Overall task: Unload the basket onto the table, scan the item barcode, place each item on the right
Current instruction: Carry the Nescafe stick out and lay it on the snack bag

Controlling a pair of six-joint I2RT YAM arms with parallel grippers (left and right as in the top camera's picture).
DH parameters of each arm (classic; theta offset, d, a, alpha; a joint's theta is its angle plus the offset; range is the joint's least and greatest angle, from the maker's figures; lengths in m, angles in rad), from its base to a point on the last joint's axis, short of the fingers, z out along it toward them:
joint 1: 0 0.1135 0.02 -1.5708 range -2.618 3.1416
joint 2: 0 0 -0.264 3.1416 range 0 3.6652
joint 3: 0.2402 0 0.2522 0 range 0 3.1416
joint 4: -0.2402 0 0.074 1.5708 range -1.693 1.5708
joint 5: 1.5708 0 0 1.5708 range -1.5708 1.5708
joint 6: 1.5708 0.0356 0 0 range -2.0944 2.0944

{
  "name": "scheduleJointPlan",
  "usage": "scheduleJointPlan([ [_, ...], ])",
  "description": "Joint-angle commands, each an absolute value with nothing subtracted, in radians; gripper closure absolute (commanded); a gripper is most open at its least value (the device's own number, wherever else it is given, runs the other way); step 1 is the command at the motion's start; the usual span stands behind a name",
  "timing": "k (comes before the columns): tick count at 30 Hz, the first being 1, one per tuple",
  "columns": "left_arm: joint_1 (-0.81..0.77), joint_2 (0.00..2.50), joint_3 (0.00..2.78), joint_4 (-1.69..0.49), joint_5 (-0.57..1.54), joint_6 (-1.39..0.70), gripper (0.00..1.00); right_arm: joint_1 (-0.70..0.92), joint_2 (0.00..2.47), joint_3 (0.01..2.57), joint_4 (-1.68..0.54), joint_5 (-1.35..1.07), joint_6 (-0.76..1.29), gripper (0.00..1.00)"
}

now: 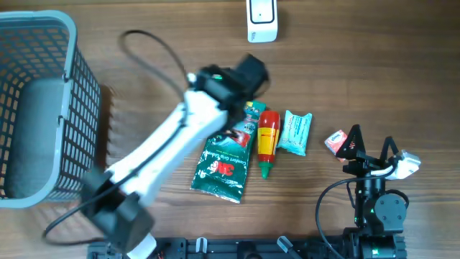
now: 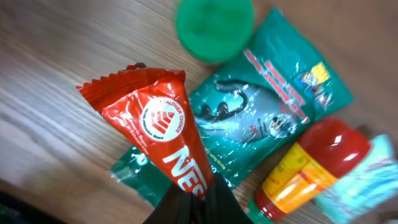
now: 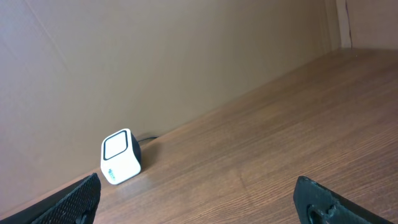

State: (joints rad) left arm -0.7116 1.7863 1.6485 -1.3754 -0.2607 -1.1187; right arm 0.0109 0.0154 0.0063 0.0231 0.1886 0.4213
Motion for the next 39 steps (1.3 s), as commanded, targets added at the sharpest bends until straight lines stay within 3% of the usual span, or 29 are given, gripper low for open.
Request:
scheduleJointPlan([
  [1, -0.789, 1.903, 1.64, -1.373, -0.403, -1.118, 0.96, 0.015, 0.009, 0.005, 0.025, 0.203, 0.421, 0.0],
  [7, -0.891, 2.015, 1.625, -1.348, -0.64, -1.102, 0.96, 0.015, 0.009, 0.006, 0.025, 0.203, 0.422, 0.0],
  [11, -0.9, 2.017, 1.578, -1.267, -0.654, -1.099, 0.96, 0.015, 0.009, 0.005, 0.025, 0.203, 0.422, 0.0],
  [14, -0.899, 2.016, 1.576, -1.261, -0.646, -1.095, 0.82, 0.015, 0.009, 0.006, 0.025, 0.203, 0.421, 0.0],
  [16, -0.898, 2.014, 1.584, -1.261, -0.65, -1.033, 0.65, 0.015, 0.009, 0.005, 0.025, 0.203, 0.421, 0.0],
  [17, -0.896, 2.009, 1.603, -1.264, -0.658, -0.988, 0.52, 0.015, 0.009, 0.005, 0.025, 0.203, 0.421, 0.0],
  [19, -0.889, 1.99, 1.666, -1.263, -0.679, -0.915, 0.38, 0.015, 0.009, 0.005, 0.025, 0.203, 0.422, 0.0],
  [27, -0.847, 1.932, 2.153, -1.199, -0.953, -0.683, 0.21, 0.015, 0.009, 0.005, 0.025, 0.203, 0.422, 0.0],
  [33, -0.75, 1.896, 2.418, -0.69, -1.042, -0.173, 0.16, 0.015, 0.009, 0.005, 0.025, 0.203, 0.421, 0.0],
  [36, -0.662, 1.879, 2.422, -0.456, -1.041, -0.108, 0.14, 0.015, 0.009, 0.006, 0.025, 0.203, 0.421, 0.0],
  [39, -0.556, 1.879, 2.421, -0.483, -1.038, -0.108, 0.1, 0.015, 0.009, 0.005, 0.025, 0.203, 0.421, 0.0],
])
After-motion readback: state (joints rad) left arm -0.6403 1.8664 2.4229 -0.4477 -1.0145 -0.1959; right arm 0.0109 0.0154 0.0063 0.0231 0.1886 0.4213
